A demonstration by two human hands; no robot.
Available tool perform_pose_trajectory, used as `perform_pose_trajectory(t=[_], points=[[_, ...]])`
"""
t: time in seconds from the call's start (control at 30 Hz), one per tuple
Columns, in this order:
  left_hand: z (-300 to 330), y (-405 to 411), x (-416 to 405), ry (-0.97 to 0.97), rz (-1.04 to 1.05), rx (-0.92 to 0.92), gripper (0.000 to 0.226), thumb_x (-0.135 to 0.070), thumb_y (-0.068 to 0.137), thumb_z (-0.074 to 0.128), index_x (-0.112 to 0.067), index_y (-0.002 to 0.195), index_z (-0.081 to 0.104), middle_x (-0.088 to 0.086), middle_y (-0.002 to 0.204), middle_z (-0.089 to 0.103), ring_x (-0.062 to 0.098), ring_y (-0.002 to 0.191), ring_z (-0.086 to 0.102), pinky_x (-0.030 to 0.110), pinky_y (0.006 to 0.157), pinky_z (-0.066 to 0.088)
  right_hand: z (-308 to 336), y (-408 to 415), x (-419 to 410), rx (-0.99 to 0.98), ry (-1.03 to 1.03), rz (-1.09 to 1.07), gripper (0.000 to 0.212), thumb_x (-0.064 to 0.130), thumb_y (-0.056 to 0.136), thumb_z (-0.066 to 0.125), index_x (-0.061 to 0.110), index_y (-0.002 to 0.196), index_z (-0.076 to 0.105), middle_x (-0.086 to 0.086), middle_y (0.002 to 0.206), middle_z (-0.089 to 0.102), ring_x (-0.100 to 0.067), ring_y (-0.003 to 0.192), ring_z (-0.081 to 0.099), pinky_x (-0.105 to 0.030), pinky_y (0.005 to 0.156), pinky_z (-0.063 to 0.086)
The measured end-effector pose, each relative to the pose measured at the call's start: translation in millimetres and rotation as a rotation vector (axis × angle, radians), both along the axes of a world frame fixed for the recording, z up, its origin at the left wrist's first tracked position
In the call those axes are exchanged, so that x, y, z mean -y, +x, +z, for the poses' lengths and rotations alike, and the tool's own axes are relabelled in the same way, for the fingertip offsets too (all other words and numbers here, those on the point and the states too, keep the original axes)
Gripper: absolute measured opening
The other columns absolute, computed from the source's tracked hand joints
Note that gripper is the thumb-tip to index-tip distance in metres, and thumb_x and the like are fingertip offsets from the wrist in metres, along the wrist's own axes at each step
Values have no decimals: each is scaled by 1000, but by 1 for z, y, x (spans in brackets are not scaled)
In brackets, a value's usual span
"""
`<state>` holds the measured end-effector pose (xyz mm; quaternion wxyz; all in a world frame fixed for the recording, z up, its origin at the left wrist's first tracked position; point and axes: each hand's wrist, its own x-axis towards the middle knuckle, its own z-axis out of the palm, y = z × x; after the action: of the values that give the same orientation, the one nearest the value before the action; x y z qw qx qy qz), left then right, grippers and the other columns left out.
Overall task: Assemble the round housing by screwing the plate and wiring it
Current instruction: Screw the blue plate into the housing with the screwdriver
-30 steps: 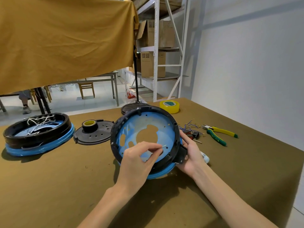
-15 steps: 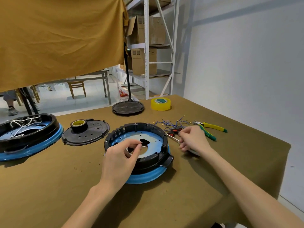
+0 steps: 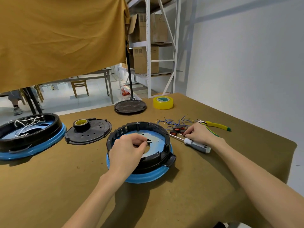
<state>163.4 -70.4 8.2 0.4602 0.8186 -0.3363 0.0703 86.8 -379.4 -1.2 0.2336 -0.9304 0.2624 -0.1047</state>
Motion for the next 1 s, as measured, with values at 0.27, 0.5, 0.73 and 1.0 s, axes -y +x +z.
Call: perform_pose_trajectory(t=[0.27, 0.5, 0.73, 1.0], points=[[13, -17, 29, -155, -221, -46, 9, -19, 90, 78, -25, 95, 77, -15, 82, 76, 1, 81, 72, 37, 80, 63, -7, 0, 3, 87, 3, -44, 20, 26, 99, 67, 23, 79, 66, 3, 77, 67, -18, 73, 62, -27, 58, 44], [20, -29, 80, 273, -286, 308, 2, -37, 88, 78, -36, 87, 77, -20, 86, 63, 9, 94, 54, 39, 97, 45, -25, -6, -31, 468, -6, -109, 14, 27, 101, 63, 25, 87, 59, 7, 78, 65, -12, 75, 61, -35, 66, 48], [12, -20, 99, 448, -196, 398, 34, -36, 94, 72, -34, 128, 69, -3, 123, 61, 24, 118, 49, 42, 99, 38, -33, -16, -44, 557, 9, -69, 7, 28, 98, 68, 26, 91, 69, 12, 80, 68, -9, 77, 63, -34, 70, 51], [13, -10, 57, -5, -254, 81, 25, -21, 96, 69, -27, 119, 75, -18, 96, 70, -1, 86, 64, 12, 78, 51, -14, -32, -79, 839, 581, 128, 10, 5, 93, 73, 13, 95, 79, -5, 86, 80, -16, 80, 76, -19, 73, 57]])
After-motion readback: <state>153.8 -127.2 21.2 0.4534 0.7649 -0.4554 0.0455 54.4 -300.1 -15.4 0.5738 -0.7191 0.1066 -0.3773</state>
